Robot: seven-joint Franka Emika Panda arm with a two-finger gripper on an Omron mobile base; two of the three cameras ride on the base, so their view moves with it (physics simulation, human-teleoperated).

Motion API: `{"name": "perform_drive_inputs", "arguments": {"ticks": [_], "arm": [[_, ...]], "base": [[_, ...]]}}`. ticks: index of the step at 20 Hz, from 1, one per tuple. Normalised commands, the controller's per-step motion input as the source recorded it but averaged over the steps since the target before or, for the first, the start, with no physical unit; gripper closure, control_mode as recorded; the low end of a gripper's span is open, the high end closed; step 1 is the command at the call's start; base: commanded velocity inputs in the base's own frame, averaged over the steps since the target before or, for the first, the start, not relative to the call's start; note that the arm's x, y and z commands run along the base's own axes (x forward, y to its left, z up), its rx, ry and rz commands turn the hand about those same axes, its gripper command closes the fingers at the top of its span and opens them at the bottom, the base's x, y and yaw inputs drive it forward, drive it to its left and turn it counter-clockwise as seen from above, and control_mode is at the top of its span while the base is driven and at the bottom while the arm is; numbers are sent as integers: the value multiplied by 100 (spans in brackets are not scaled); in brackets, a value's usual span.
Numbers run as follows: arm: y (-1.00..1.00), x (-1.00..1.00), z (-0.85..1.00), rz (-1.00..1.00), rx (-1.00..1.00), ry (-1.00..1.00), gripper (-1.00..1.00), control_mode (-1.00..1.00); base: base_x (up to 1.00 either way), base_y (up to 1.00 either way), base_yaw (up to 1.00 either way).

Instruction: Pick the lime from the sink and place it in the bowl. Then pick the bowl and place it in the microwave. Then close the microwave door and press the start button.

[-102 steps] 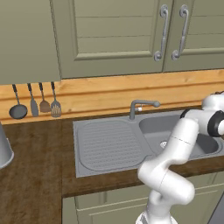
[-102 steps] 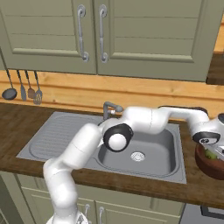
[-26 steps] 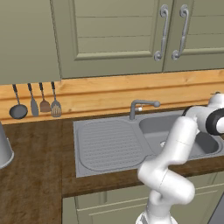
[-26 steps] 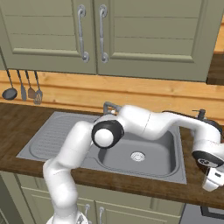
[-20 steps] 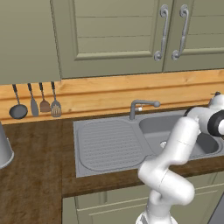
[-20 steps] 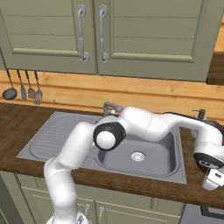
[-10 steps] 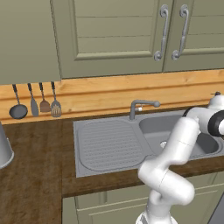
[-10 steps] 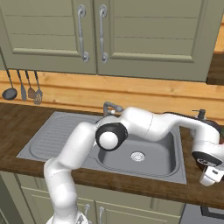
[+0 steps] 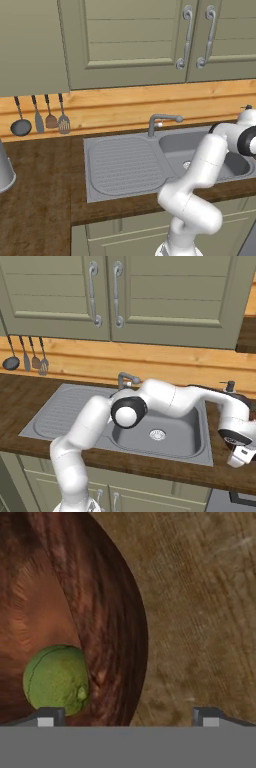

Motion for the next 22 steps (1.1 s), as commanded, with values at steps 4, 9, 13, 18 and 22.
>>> {"name": "perform_drive_inputs", "arguments": {"ticks": [4,9,13,18,22], "arm": [[-9,19,-4,0,0,0,-100,-100],[-1,2,-21,-1,0,-2,100,-100],[0,-4,-12,-2,0,-6,100,-100],[10,-63,0,-5,0,-9,100,-100],[26,-100,38,0,0,-18,100,-100]], "base": [[0,0,0],[0,0,0],[0,0,0],[0,0,0],[0,0,0]]}}
